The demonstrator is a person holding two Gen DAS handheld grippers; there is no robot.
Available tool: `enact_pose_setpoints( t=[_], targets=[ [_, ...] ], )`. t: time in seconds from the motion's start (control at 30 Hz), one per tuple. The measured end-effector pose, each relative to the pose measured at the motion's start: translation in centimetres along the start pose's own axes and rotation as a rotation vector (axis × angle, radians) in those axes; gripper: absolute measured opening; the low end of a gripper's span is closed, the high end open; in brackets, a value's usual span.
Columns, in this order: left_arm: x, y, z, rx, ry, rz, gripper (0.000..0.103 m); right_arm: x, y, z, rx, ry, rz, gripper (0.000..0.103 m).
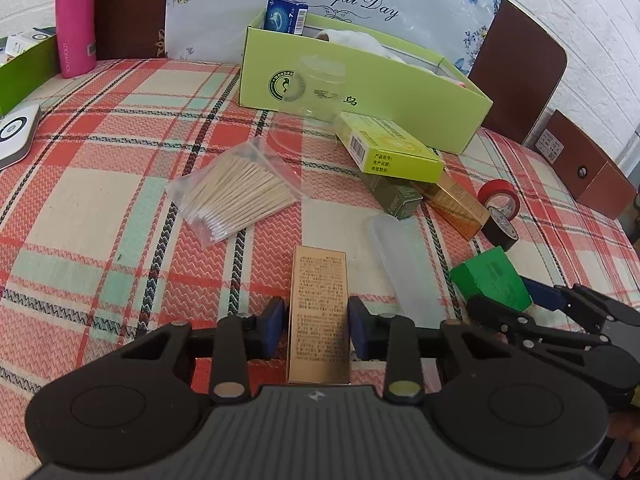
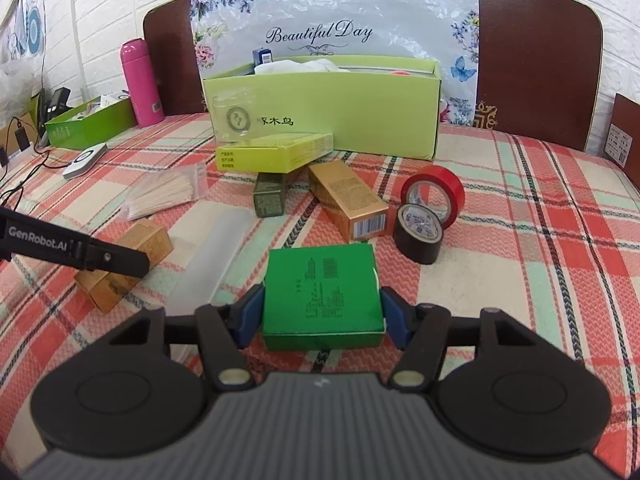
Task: Organize objects
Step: 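Lower both boxes into the lime-green box and open both grippers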
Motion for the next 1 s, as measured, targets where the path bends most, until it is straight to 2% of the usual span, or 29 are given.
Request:
enact_pose_setpoints(
  t=[0.17, 0.3, 0.4, 0.63, 0.83, 1.0],
  targets=[
    [-1.2, 1.5, 0.7, -0.026, -0.022, -0.044, 0.034, 0.1, 1.6, 0.7, -0.012, 0.0, 0.032, 0.06],
    [-2.2, 3.7, 2.5, -0.088, -0.061, -0.067, 0.034, -0.3, 3.9, 3.2, -0.086, 0.002, 0.044, 0.06],
    [-2.7, 5.4, 4.8, -0.151, -0.083, -0.074, 0.034, -0.6, 5.6, 5.7, -0.156, 0.021, 0.039, 0.06],
    [-2.1, 8.1, 11.5, -0.281, -0.109, -0.034, 0.034, -1.8, 7.9, 11.6, -0.288, 0.039, 0.005, 0.06],
    [-1.9, 6.7, 17.9, -0.302, -0.113, -0.03, 0.034, -2.4, 7.3, 15.1, -0.332, 0.048, -0.006, 0.06],
    [-0.9, 2.4, 21.8, -0.242, -0.094, 0.01, 0.034, -3.0, 5.1, 17.3, -0.335, 0.058, -0.014, 0.06]
  ],
)
Point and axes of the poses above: each gripper's, at about its wrist camera, not at the fingertips, and y roughly against the way its jaws point, x to its left, z to its top, the point moved 10 cm from there along -y, roughly the way its jaws point, and after that the axes turned 9 degrees about x, right-handed, at the moved point
